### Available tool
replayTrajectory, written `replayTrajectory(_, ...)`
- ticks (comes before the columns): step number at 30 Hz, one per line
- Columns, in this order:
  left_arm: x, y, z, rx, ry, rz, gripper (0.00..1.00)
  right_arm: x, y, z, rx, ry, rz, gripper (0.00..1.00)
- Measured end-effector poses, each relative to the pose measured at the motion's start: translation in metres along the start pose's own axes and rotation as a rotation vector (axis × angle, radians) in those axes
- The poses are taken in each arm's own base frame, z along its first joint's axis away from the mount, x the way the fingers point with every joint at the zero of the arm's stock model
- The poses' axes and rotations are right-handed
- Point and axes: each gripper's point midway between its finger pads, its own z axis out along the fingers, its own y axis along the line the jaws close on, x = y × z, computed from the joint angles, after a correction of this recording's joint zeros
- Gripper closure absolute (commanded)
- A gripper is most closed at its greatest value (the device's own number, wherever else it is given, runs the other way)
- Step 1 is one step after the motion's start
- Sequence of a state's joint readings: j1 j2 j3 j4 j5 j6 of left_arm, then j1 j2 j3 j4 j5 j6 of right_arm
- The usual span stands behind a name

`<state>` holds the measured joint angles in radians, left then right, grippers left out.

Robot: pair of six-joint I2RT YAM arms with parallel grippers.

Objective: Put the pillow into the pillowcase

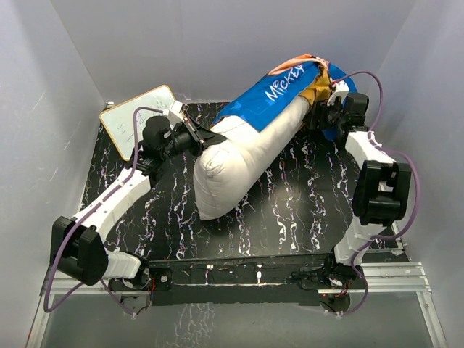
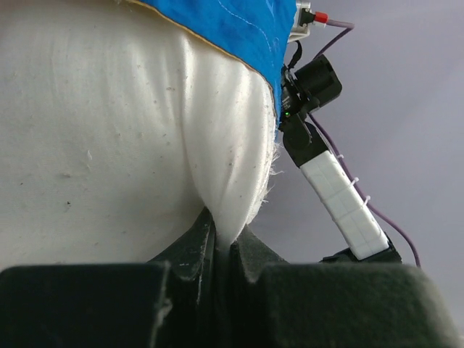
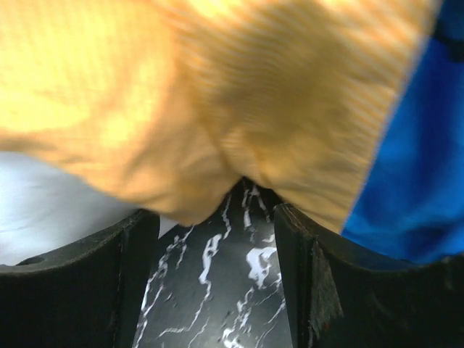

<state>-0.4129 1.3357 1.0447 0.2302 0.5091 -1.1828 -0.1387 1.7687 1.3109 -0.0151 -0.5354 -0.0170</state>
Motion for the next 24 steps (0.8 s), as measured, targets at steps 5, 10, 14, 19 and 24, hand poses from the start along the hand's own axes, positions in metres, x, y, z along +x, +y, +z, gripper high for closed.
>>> replayTrajectory(5, -0.001, 0.003, -0.002, -0.006, -0.005, -0.011, 1.00, 0.001, -0.022, 0.019, 0.067, -0.027, -0.001, 0.51)
replayTrajectory(10, -0.001, 0.004, -0.003, -0.008, 0.003, -0.015, 1.00, -0.010, -0.020, 0.029, 0.050, -0.085, -0.026, 0.65)
replayTrajectory(14, -0.005, 0.007, -0.005, -0.011, 0.001, -0.020, 1.00, -0.027, -0.006, 0.033, -0.013, -0.145, -0.043, 0.92)
replayTrajectory(19, -0.010, 0.010, -0.007, -0.021, -0.008, -0.024, 1.00, -0.038, 0.022, 0.026, -0.152, -0.166, -0.076, 0.92)
replayTrajectory(24, -0.014, 0.015, -0.011, -0.028, -0.004, -0.016, 1.00, -0.068, 0.071, -0.019, -0.330, -0.184, -0.140, 0.92)
